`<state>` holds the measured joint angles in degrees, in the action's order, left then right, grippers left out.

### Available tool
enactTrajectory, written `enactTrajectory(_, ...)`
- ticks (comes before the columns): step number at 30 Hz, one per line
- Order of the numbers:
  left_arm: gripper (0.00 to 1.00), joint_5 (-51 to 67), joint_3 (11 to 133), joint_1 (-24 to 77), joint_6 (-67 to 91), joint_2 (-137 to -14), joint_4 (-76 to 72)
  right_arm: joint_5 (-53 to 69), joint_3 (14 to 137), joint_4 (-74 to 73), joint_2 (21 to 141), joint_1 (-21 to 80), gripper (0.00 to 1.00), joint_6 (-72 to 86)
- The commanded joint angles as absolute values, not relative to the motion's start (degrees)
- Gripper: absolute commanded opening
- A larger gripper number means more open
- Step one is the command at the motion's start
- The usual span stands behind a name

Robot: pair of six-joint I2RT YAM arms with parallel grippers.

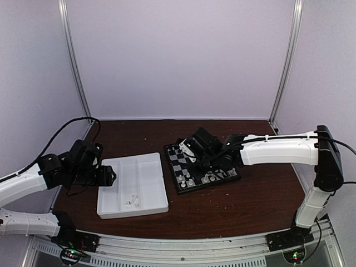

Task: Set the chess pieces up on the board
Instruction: Place the chess piece on the chessboard.

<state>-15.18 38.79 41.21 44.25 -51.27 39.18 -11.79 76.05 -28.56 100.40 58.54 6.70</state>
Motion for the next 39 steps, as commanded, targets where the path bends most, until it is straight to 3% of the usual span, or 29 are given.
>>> enactTrajectory(1,0.68,-14.5,39.3,40.8,44.9,-51.5,37.1,-10.1,74.4,-28.5,99.6,56.7,0.01,10.6)
enactTrajectory(39,0.68,-14.3,39.6,40.8,44.6,-53.5,36.7,-5.6,70.5,-25.0,107.7,54.0,0.05,13.4)
